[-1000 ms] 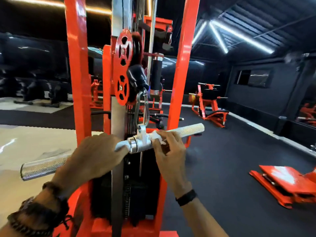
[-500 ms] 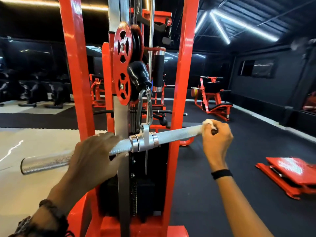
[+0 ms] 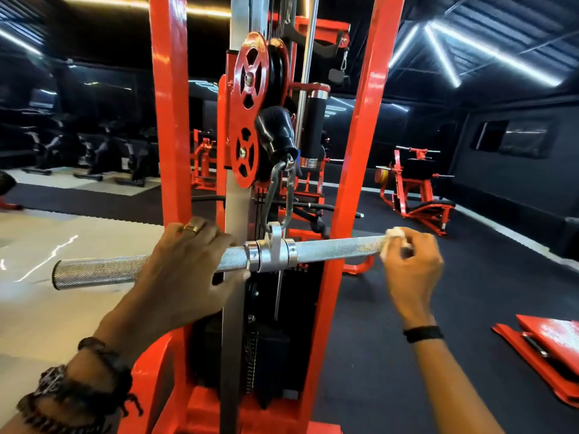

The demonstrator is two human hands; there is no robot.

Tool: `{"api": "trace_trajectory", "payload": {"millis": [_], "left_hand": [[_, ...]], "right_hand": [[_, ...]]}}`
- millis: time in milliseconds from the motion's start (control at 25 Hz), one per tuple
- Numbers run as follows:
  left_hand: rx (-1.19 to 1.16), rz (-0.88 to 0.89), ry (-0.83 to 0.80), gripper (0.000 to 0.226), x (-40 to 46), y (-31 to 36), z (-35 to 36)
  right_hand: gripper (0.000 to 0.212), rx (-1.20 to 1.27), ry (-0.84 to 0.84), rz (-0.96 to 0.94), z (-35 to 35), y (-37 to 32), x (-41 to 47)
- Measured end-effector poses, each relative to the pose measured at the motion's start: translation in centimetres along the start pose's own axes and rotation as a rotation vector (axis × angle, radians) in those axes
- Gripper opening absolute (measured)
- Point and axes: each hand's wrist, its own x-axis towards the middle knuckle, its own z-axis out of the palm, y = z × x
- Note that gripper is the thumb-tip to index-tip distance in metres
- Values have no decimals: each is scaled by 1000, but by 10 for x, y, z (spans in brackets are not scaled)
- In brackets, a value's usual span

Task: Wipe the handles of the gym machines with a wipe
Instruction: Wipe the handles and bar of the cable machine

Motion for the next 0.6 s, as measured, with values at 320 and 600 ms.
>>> {"api": "trace_trajectory", "payload": {"millis": [320,600], "left_hand": [[-135,20,17,28,10,16,1],[-164,10,136,33,9,25,0]], "right_hand": [[14,212,-221,-287,27,-81,-79],[9,42,-22,-54,12,11,-10]]}}
